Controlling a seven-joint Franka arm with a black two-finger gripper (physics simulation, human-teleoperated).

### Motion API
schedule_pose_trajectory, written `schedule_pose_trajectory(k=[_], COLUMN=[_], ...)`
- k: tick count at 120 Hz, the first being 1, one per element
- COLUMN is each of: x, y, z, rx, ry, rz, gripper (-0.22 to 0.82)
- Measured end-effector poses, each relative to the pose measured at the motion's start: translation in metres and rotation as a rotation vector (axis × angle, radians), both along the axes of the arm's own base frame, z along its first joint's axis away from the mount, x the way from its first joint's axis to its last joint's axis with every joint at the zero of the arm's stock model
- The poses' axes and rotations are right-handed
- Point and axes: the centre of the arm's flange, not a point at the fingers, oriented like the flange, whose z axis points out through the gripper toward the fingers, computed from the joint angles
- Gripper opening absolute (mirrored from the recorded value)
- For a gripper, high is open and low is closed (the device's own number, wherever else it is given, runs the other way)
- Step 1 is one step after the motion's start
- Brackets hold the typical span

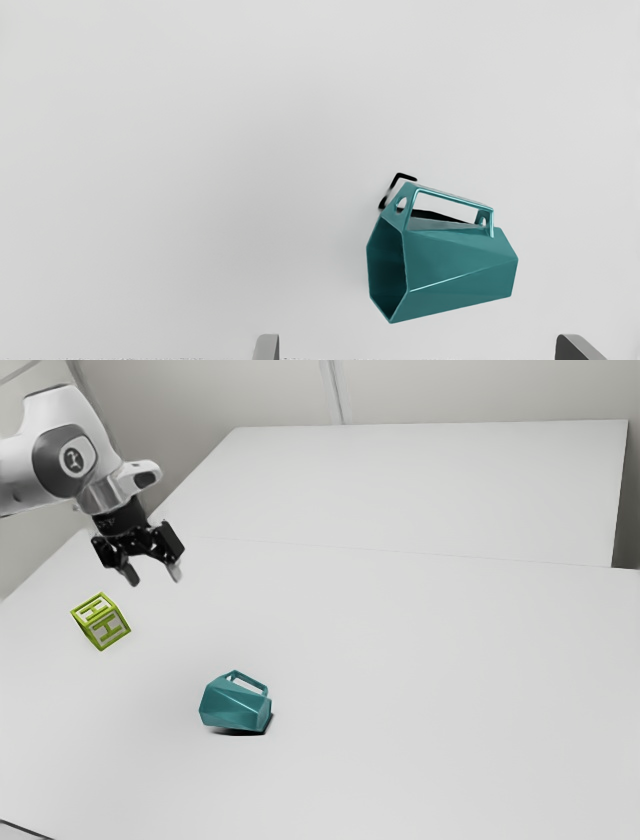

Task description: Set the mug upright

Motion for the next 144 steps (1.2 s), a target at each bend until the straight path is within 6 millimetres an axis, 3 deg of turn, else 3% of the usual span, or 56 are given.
schedule_pose_trajectory(k=[34, 58, 79, 105, 144], x=[-0.028, -0.027, -0.025, -0.013, -0.017], y=[-0.001, 0.015, 0.028, 0.015, 0.005], z=[-0.087, -0.132, -0.16, -0.186, -0.228], rx=[-0.244, -0.288, -0.333, -0.394, -0.505], ry=[0.145, 0.217, 0.249, 0.275, 0.342], rz=[0.152, 0.231, 0.3, 0.335, 0.425], gripper=[0.6, 0.6, 0.6, 0.6, 0.6])
